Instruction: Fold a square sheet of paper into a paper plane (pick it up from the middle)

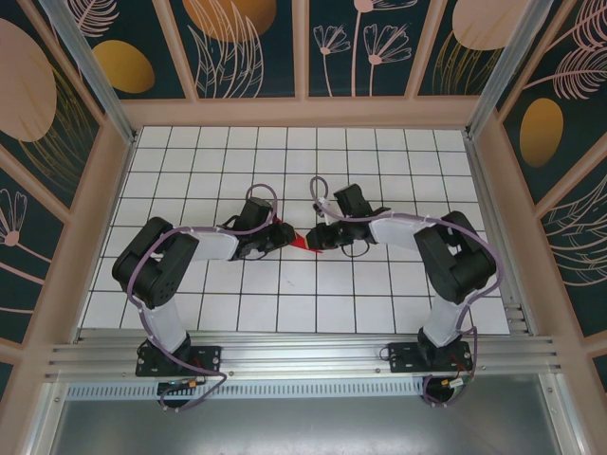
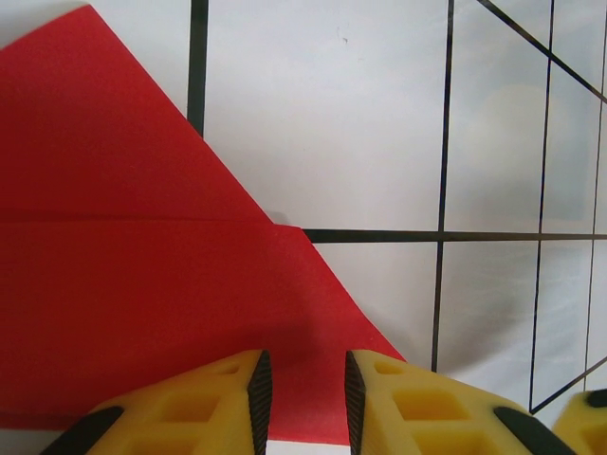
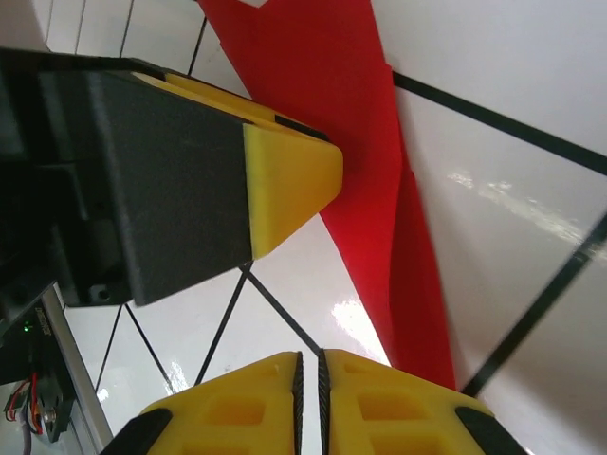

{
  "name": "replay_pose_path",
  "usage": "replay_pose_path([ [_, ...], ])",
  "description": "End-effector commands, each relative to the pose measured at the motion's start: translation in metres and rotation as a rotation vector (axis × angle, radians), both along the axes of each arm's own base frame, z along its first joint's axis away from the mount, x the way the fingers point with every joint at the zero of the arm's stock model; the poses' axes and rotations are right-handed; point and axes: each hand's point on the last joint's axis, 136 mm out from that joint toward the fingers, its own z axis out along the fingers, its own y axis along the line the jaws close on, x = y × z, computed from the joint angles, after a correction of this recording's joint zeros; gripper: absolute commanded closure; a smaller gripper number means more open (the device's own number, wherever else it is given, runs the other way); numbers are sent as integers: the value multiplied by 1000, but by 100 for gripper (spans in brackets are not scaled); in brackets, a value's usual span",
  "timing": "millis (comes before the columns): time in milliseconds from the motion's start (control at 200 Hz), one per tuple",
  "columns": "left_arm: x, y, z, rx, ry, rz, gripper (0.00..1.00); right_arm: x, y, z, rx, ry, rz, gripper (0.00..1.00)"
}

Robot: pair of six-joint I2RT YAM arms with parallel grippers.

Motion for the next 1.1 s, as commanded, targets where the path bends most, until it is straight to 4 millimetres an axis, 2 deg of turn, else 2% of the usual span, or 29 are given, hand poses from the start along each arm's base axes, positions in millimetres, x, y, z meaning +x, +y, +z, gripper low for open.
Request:
replay_pose_path([
  [0,-9,36,-49,179,80,65,70,2,2,-16,-35,48,-6,87],
  [340,-9,37,-50,185,81,70,70,-2,-14,-36,-93,85,-31,88],
  [736,-8,39,-50,196,81,75,70,-8,-22,-43,-126,98,-23,89],
  [786,-8,39,-50,194,82,74,70,-7,-21,-39,-116,90,-22,89],
  [971,-8,38,-50,192,82,70,70,-1,-10,3,-24,15,-7,88],
  [1096,-7,37,-49,187,79,69,70,-8,-10,-4,-31,39,9,88],
])
